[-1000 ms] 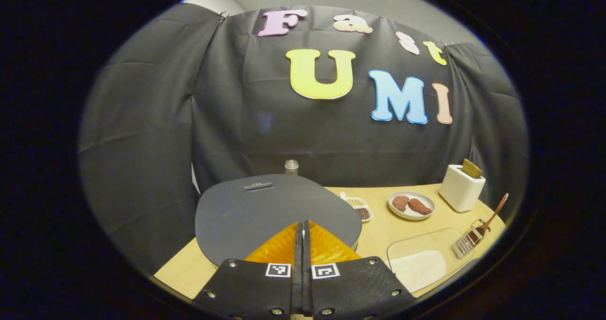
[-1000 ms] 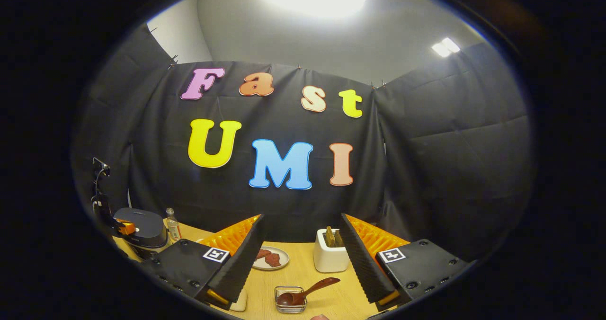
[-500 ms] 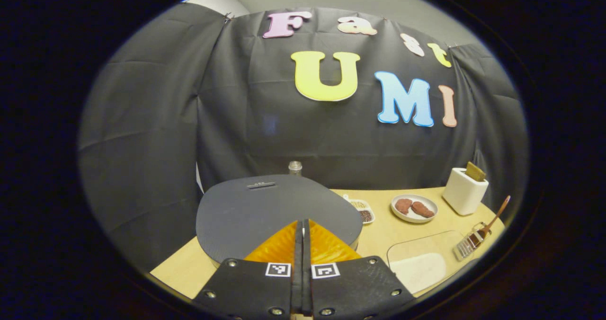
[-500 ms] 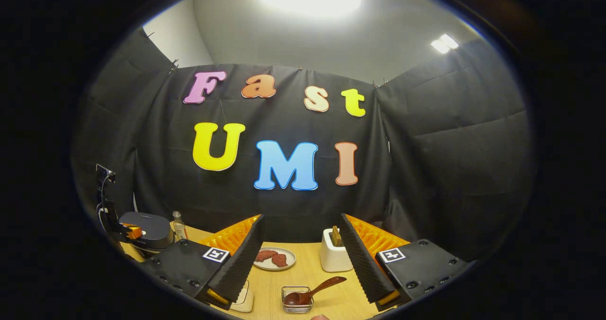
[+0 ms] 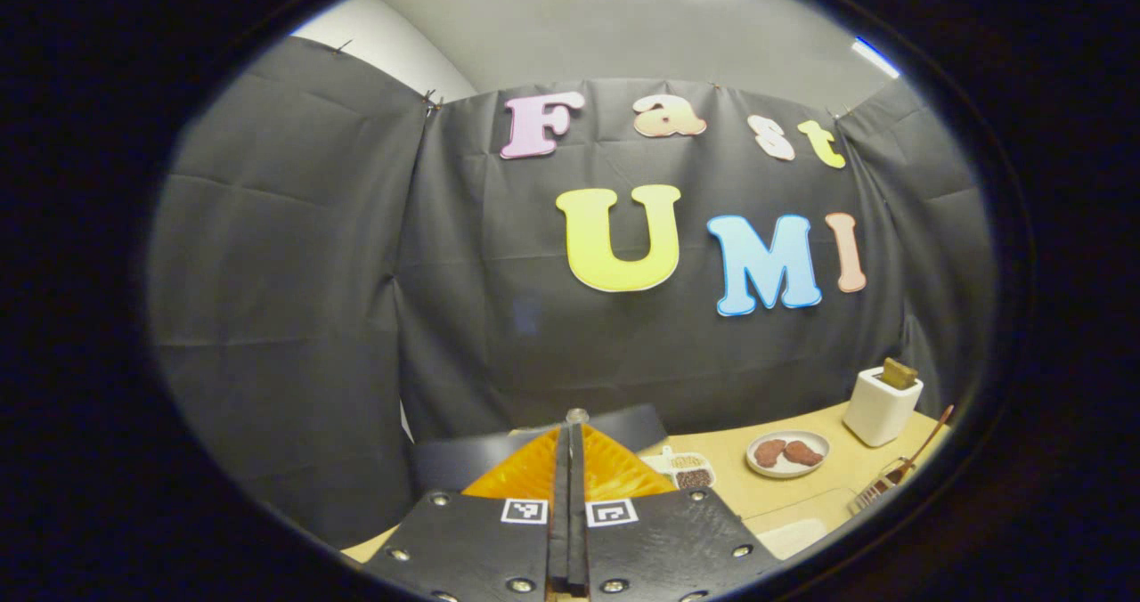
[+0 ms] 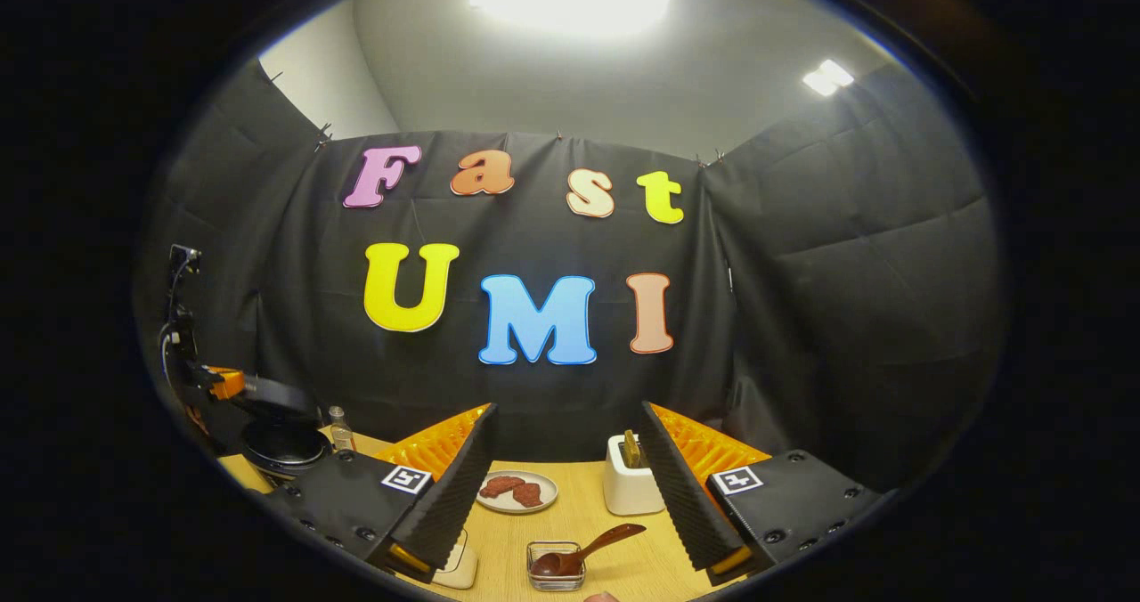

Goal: Close the left gripper, press the button to open the rice cooker; take a wooden spoon from the chopstick holder with the right hand, scoop a spoonful of rice and pour it into the rice cooker, then put the wooden spoon back into the chopstick holder.

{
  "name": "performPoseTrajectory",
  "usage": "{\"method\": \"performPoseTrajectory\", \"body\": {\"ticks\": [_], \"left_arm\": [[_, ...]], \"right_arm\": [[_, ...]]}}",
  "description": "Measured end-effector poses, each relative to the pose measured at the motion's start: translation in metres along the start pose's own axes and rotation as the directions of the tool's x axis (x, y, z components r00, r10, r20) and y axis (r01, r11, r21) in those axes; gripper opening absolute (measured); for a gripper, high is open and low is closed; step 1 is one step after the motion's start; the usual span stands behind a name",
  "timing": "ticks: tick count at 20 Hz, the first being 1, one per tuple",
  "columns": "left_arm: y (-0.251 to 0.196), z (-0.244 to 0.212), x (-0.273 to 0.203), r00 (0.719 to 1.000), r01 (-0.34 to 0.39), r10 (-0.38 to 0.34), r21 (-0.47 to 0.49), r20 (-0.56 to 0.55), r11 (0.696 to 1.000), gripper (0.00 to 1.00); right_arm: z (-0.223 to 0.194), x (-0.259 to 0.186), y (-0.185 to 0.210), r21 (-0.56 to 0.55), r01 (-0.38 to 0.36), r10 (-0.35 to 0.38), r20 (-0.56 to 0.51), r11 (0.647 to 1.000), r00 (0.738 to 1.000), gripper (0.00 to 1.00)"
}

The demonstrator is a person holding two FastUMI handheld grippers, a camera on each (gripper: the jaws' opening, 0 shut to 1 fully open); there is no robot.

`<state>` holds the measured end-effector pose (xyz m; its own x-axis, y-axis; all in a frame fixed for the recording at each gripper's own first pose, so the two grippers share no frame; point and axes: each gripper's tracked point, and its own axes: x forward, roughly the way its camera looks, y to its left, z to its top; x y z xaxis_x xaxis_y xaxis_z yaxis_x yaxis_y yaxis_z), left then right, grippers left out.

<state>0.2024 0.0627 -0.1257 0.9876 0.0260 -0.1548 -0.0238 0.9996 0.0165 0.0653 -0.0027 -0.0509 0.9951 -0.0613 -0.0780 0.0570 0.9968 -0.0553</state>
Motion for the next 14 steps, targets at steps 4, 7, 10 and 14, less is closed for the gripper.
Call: {"method": "performPoseTrajectory", "body": {"ticks": [4, 7, 10, 14], "left_arm": [[-0.001, 0.051, -0.032, 0.996, -0.007, 0.007, 0.005, 0.094, 1.0, 0.02], [-0.006, 0.075, -0.057, 0.991, 0.001, 0.001, -0.015, 0.134, 1.0, 0.39], [0.0, 0.092, -0.083, 0.987, -0.022, 0.026, -0.028, 0.161, 0.999, 0.82], [0.007, 0.097, -0.114, 0.986, -0.049, 0.055, -0.042, 0.159, 0.998, 0.83]], "right_arm": [[-0.009, 0.008, -0.006, 0.005, -0.014, 0.014, -0.011, 1.0, 1.0, 0.99], [-0.021, 0.018, -0.013, 0.014, -0.019, 0.019, -0.033, 1.0, 0.999, 0.97], [-0.04, 0.029, -0.02, 0.013, -0.024, 0.025, -0.069, 1.0, 0.997, 0.99], [-0.067, 0.045, -0.03, 0.013, -0.028, 0.029, -0.118, 1.0, 0.993, 0.99]]}}
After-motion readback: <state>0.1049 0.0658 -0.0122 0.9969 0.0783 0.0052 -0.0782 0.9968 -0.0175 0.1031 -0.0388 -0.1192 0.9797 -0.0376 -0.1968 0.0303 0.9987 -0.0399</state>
